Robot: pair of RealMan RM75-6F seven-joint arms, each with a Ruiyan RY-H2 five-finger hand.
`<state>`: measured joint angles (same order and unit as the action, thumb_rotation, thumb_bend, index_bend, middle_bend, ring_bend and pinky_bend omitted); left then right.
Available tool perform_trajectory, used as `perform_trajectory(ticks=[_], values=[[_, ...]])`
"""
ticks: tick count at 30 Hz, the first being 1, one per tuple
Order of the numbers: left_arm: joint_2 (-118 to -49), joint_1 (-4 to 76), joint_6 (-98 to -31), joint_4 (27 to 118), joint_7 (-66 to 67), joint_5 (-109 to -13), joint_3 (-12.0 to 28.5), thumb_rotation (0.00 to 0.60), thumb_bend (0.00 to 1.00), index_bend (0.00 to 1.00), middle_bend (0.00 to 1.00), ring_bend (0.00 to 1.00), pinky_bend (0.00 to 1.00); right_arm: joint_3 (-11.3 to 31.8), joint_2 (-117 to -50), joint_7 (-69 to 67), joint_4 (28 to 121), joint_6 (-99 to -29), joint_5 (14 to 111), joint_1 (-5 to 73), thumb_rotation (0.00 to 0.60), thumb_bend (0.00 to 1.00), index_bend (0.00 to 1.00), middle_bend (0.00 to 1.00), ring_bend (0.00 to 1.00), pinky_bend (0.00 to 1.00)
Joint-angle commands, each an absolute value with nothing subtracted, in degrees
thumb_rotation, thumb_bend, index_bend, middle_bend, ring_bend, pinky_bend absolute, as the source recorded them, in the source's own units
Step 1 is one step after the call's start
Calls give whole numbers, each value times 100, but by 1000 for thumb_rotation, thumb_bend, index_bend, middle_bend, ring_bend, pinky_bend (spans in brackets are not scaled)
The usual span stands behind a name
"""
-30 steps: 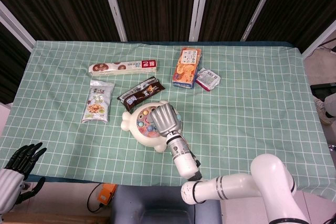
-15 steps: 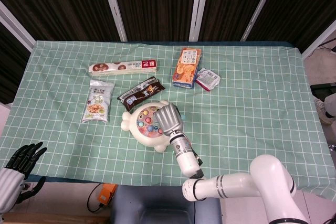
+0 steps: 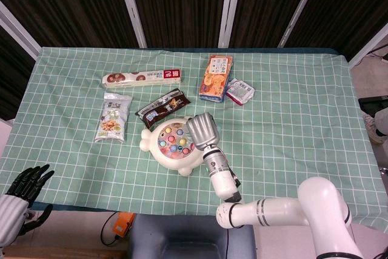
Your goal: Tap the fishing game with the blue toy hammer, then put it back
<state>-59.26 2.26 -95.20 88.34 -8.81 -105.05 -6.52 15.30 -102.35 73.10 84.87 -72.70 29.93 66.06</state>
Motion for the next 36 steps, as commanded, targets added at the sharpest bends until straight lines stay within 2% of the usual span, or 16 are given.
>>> perform_trajectory(ticks=[1,18,26,28,32,36], values=[[-5931,232,-9503,8846,-860,-10503,-652,600,388,0,12,20,93,1518,-10203,7272,8489,-7230,2974,6573,600,561,1000,763,834,947],[-5922,237,-9512,8829,-905,-10485,-645,600,388,0,12,20,92,1382,-10422,7345,8095,-7037,2870,6587,600,558,1000,763,834,947],[-5920,226,-9527,8831,-896,-10485,-648,600,388,0,12,20,92,1453,-9942,6848,8701,-7290,3346,6326,600,558,1000,763,834,947],[-5913,215,-9549,8831,-912,-10486,-651,600,388,0,12,20,92,1350,-9711,6603,9007,-7360,3594,6148,600,558,1000,763,834,948],[-5908,193,-9602,8820,-954,-10490,-650,600,387,0,12,19,93,878,-9120,5733,9560,-7414,4262,5531,600,558,1000,763,833,948],[-5920,197,-9585,8834,-897,-10539,-670,600,388,0,11,19,92,454,-8796,4719,9447,-7318,4865,4973,600,558,1000,763,833,947]])
